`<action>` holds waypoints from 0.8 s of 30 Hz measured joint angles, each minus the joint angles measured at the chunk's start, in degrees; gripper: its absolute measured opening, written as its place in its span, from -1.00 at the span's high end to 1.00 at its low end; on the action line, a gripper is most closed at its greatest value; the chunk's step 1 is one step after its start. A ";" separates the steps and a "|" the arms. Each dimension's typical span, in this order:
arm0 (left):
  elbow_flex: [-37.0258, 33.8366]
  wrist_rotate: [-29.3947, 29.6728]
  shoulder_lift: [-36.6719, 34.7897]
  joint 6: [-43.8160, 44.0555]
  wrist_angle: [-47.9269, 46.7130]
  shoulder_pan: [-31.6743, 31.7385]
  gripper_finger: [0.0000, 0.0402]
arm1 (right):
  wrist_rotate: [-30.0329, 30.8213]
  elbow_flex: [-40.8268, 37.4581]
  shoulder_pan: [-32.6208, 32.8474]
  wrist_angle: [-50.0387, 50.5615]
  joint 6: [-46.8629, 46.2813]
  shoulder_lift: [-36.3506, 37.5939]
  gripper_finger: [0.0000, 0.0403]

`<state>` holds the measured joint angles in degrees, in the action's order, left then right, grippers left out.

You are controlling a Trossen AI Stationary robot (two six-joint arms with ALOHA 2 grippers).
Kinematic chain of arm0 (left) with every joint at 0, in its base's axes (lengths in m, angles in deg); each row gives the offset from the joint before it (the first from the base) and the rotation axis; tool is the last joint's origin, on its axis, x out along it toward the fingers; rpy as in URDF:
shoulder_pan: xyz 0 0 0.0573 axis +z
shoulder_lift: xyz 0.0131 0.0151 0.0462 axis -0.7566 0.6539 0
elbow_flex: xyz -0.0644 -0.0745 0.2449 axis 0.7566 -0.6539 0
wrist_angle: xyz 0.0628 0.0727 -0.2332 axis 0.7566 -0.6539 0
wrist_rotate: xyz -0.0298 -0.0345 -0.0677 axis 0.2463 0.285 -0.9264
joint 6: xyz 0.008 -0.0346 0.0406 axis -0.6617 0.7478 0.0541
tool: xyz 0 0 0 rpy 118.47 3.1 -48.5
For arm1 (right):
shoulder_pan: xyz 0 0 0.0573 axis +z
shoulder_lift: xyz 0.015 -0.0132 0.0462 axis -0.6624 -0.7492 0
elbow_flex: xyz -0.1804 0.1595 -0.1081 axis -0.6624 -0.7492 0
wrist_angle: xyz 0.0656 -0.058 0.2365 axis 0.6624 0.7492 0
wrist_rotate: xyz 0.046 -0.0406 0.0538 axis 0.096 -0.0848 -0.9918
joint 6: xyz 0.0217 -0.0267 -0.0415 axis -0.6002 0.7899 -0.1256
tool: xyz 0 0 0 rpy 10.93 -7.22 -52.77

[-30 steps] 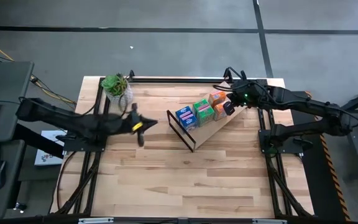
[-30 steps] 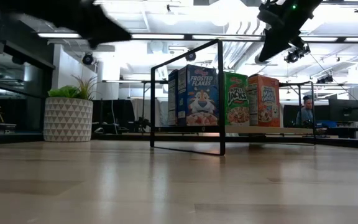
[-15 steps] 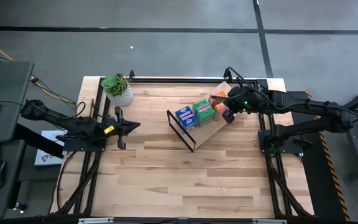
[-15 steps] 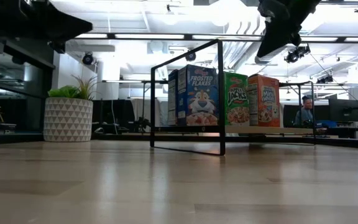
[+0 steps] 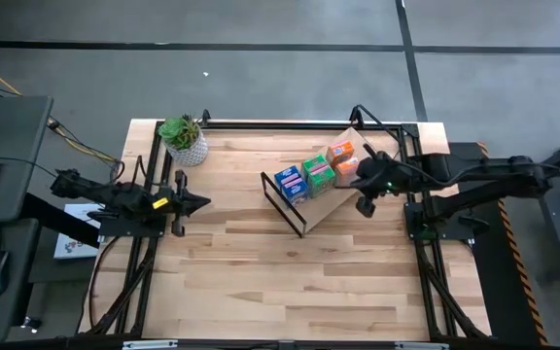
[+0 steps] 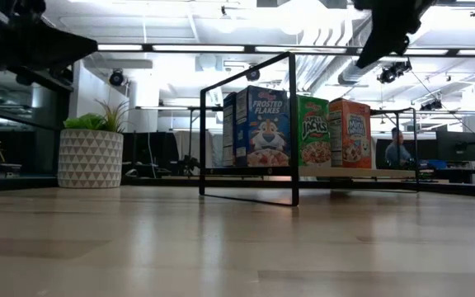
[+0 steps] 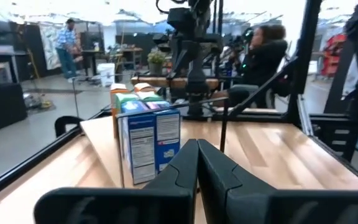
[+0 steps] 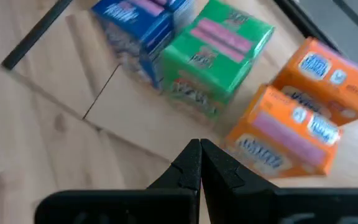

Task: Stack cereal on shelf
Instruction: Return to Home Position

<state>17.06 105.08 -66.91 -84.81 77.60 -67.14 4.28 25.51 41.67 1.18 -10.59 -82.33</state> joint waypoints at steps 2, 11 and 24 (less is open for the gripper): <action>-1.93 -0.23 -1.03 -0.79 1.59 0.03 1.00 | 0.69 0.00 1.98 1.30 -1.16 0.98 1.00; -3.08 -1.71 0.53 1.13 2.72 2.86 1.00 | 6.91 -0.47 12.49 1.76 -8.40 8.97 1.00; -3.11 2.81 0.73 -0.36 2.68 3.02 1.00 | 7.78 -28.77 21.43 -29.26 -1.48 25.99 1.00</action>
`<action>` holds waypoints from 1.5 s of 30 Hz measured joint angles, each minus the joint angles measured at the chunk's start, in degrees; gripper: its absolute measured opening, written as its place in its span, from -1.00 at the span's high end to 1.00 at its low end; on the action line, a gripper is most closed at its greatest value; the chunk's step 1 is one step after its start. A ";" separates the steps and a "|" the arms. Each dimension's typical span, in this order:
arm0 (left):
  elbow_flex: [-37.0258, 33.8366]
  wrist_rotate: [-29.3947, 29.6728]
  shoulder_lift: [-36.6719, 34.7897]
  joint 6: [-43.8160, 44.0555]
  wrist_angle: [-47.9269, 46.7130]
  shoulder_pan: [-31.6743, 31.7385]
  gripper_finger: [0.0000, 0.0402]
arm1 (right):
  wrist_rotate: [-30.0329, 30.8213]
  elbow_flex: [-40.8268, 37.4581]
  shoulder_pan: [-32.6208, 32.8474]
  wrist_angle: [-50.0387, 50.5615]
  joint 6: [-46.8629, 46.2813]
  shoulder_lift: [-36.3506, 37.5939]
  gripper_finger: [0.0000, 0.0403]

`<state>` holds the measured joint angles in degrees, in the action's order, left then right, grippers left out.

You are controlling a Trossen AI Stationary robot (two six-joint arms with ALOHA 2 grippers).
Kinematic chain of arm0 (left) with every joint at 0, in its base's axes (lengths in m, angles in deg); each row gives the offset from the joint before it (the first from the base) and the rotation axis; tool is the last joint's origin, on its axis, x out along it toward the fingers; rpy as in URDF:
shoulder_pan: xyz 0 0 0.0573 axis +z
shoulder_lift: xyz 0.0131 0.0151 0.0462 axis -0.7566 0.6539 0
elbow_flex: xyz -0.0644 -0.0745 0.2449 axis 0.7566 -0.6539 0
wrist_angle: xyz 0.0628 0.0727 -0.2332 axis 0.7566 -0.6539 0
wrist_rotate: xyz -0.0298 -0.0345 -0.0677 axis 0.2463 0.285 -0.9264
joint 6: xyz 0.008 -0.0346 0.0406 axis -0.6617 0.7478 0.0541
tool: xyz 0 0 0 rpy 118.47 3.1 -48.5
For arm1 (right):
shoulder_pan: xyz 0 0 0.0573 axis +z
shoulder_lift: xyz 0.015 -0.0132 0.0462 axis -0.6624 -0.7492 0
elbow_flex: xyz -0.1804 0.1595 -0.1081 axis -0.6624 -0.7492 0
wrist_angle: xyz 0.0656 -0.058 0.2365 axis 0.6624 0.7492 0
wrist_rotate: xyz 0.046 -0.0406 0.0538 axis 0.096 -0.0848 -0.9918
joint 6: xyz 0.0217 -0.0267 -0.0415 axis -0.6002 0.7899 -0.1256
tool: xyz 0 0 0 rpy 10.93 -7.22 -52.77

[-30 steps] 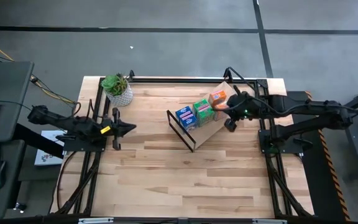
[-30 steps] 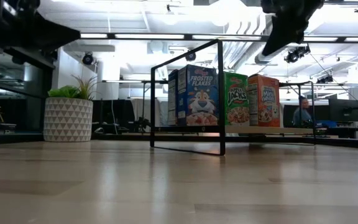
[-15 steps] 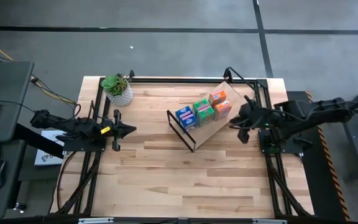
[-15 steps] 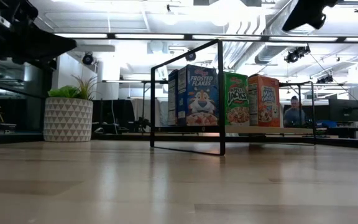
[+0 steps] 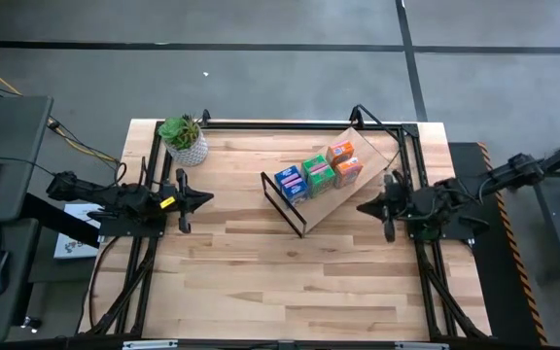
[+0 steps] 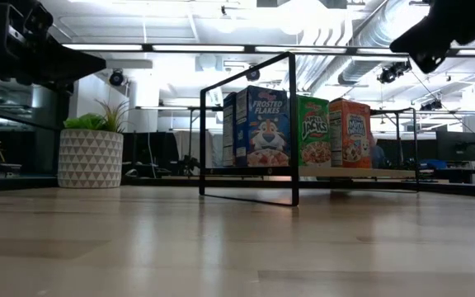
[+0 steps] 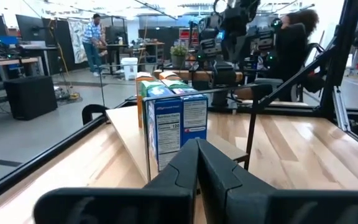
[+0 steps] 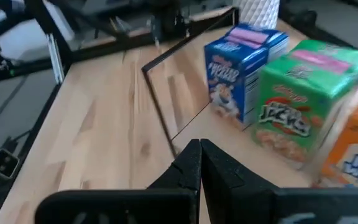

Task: Stack cereal on shelf
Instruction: Return to Home Position

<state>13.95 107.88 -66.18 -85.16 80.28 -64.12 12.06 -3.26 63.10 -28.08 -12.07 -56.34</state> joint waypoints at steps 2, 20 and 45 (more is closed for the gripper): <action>0.00 -0.03 0.00 -0.02 0.01 0.00 1.00 | -1.07 -2.47 -2.14 -1.08 1.91 4.43 1.00; 0.00 -0.03 0.00 0.00 0.03 0.00 0.98 | -12.79 -24.19 -8.65 -25.10 12.86 22.93 1.00; 0.00 -0.03 0.02 0.00 0.04 0.00 0.98 | -19.84 -27.91 -16.98 -22.91 21.47 29.96 1.00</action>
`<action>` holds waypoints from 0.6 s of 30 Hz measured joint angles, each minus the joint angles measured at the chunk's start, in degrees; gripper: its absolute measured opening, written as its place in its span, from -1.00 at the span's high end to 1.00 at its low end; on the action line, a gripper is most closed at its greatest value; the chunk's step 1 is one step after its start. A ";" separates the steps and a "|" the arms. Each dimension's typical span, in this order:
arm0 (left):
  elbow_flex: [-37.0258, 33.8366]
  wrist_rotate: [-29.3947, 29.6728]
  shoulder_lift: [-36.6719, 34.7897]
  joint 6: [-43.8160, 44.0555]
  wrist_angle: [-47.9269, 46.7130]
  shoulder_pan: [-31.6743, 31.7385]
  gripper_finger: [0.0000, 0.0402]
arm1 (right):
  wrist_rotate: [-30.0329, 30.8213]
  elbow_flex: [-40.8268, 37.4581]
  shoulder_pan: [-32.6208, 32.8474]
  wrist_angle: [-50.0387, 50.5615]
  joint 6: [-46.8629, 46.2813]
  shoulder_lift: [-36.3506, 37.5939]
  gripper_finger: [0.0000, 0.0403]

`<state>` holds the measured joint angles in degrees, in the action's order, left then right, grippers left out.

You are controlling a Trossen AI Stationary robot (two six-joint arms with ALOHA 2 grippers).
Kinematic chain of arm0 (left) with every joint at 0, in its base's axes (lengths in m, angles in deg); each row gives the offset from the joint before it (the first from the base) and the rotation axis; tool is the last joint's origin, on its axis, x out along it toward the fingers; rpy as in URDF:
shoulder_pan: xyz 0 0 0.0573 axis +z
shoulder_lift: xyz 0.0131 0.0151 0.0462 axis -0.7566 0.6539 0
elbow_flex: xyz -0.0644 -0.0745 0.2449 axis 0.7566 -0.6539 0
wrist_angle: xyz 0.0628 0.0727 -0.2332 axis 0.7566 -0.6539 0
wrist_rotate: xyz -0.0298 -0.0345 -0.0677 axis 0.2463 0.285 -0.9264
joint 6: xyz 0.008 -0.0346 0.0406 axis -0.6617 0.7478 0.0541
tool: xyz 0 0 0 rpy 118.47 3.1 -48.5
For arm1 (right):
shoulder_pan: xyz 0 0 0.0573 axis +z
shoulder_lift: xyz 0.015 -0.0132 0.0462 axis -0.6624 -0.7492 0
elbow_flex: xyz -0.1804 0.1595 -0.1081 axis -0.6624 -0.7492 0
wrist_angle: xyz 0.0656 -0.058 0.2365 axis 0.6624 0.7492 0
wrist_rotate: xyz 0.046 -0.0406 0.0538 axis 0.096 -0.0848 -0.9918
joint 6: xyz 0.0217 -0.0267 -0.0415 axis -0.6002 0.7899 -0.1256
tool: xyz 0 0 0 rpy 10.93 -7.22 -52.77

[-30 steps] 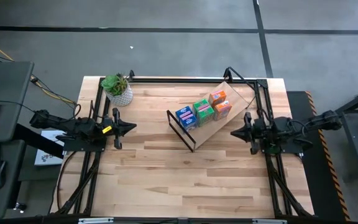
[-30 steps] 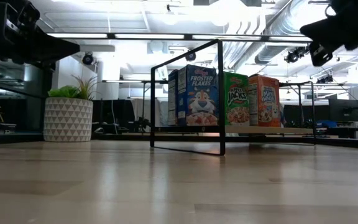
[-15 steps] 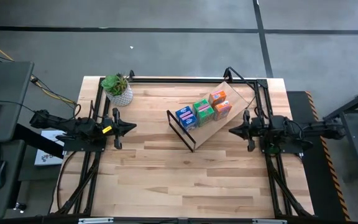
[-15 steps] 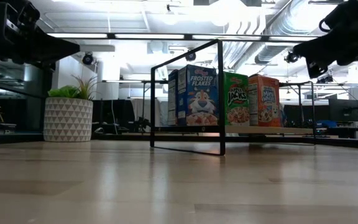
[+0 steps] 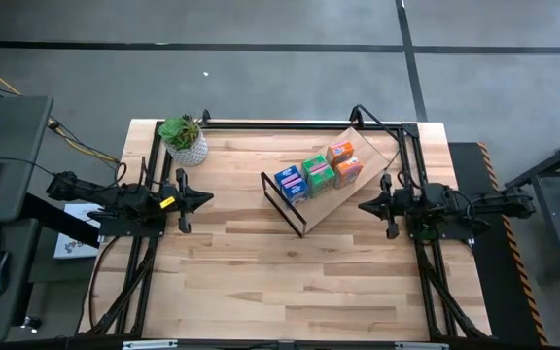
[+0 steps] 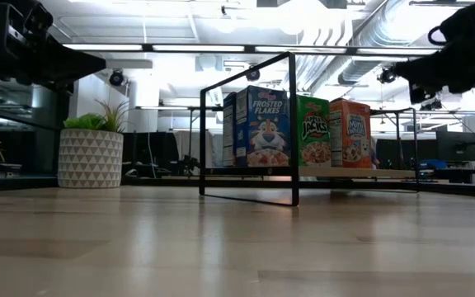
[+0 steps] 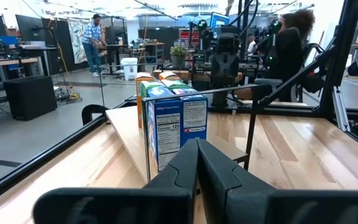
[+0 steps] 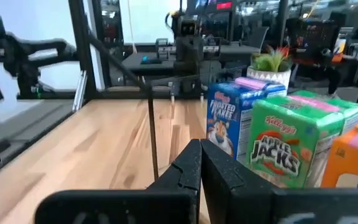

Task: Stack cereal on shelf
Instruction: Return to Home Position

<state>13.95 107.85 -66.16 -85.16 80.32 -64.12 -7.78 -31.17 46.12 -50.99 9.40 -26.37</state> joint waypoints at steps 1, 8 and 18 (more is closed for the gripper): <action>0.01 0.00 0.00 0.00 0.01 0.00 0.98 | -0.07 0.00 0.02 0.98 0.37 -0.02 1.00; 0.02 0.00 0.00 0.00 -0.01 0.00 0.98 | -0.66 0.00 0.02 1.15 -3.15 -1.15 1.00; 0.02 0.00 -0.01 0.00 0.00 0.00 0.98 | -0.66 0.00 0.02 1.18 -7.78 -1.14 1.00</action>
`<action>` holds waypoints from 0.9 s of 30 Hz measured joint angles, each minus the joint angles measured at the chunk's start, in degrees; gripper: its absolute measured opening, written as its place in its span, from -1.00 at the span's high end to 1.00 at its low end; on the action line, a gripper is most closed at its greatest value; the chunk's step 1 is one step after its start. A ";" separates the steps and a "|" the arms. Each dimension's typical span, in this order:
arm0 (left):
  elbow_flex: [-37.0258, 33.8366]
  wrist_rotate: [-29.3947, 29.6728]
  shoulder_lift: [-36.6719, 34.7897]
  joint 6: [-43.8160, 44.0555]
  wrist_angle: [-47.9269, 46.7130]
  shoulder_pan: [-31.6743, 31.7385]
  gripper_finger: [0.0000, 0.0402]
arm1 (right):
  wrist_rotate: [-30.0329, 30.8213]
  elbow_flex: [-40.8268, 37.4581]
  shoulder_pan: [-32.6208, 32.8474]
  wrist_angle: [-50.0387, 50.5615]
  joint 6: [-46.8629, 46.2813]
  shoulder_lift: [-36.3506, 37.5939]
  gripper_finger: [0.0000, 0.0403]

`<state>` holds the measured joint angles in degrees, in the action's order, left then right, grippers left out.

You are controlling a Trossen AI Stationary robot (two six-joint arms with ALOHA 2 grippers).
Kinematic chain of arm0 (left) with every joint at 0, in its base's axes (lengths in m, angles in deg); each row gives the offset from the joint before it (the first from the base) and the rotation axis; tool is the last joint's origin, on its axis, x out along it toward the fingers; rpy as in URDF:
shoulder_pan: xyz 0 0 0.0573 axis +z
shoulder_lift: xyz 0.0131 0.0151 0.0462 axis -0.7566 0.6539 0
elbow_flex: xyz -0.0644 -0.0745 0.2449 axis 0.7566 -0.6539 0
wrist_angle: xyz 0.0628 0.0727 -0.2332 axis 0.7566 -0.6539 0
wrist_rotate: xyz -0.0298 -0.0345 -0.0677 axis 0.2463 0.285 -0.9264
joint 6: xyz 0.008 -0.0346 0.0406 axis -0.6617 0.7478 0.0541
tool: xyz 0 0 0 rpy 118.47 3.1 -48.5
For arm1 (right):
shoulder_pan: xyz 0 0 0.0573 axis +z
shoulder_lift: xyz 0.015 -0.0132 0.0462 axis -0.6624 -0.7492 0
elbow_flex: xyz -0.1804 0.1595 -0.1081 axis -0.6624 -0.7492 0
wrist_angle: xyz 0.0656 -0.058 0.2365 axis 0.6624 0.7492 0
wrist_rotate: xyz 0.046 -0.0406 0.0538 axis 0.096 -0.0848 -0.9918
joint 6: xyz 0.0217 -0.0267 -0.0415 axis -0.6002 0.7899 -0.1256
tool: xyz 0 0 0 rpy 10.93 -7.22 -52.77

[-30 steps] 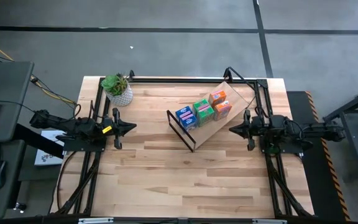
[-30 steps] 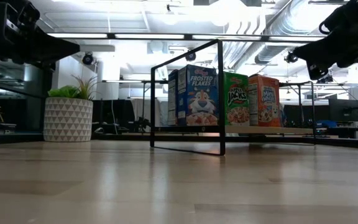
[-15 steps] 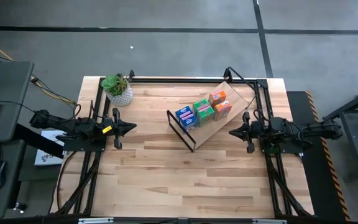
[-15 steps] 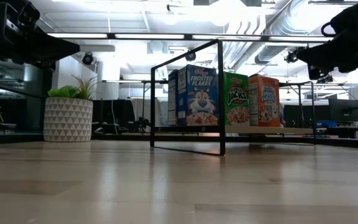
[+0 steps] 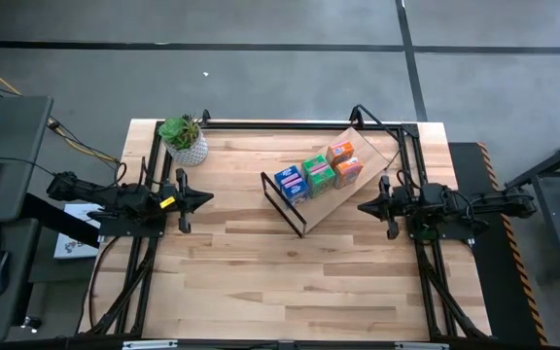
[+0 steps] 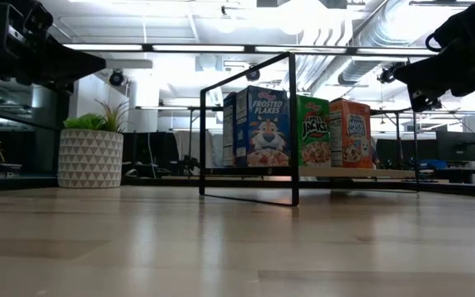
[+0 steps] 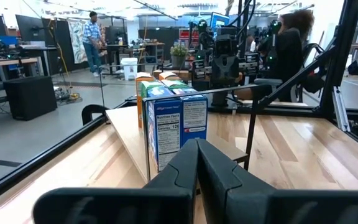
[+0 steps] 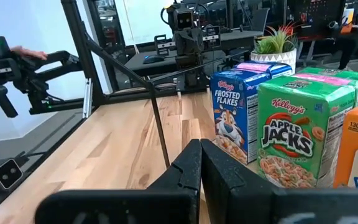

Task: Stack cereal on shelf
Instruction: Return to Home Position

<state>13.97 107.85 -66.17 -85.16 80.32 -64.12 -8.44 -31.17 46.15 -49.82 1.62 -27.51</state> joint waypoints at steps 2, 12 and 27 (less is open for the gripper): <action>0.00 0.00 -0.38 0.00 -0.02 0.02 0.98 | 0.00 0.00 0.00 0.00 0.34 0.00 1.00; 0.07 -0.13 -1.00 0.00 -0.01 5.93 0.98 | 0.00 -0.02 -1.08 0.02 0.36 2.31 1.00; 0.04 -0.91 -1.67 0.02 -0.08 17.31 0.98 | 0.26 -0.07 -3.19 -0.20 0.36 3.32 1.00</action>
<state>14.01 106.94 -67.85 -85.15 80.24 -46.82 -8.18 -31.23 42.95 -50.02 1.99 -24.19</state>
